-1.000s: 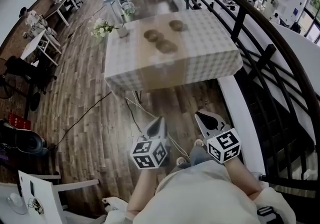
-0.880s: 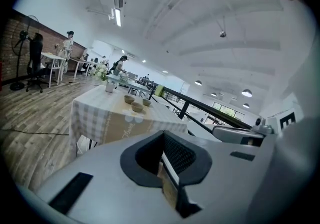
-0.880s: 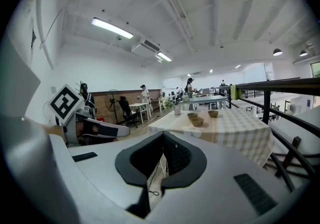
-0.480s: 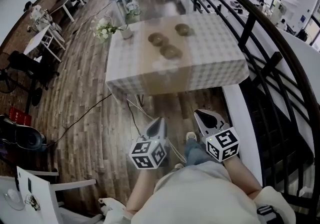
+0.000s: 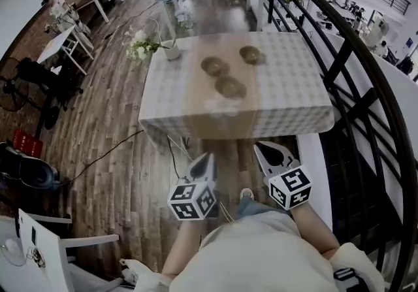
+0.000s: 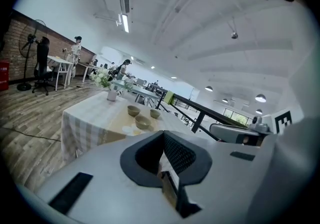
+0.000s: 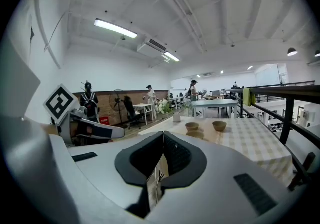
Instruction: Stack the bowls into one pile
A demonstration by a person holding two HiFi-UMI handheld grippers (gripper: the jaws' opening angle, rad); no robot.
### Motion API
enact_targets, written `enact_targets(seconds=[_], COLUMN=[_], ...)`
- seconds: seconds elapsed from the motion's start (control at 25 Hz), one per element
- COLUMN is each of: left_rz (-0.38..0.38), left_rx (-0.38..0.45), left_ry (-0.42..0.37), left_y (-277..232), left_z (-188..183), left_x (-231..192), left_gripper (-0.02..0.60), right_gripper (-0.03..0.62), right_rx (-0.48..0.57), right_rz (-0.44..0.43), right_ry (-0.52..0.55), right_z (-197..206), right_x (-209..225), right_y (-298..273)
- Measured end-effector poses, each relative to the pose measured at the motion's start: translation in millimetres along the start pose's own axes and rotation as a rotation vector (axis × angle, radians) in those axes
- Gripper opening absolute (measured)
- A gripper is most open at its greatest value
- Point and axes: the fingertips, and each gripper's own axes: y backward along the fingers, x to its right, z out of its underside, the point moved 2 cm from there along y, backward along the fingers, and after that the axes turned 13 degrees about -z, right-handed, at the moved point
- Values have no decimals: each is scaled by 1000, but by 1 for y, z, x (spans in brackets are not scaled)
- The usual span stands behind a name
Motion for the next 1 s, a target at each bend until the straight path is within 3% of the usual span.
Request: enact_targets(seconds=[0.56,1.0], left_rz=[-92,-112], left_rx=[16,-6], left_ry=[64,82], left_y=[-83,-117], left_z=[-27,-23], left_x=[12,20], left_gripper=[5,5], right_gripper=[2,2], right_rx=[-35,-45], right_rz=[-74,-94], right_ry=[34,20], right_z=[-15,-7], right_x=[91,125], right_y=[-38,-53])
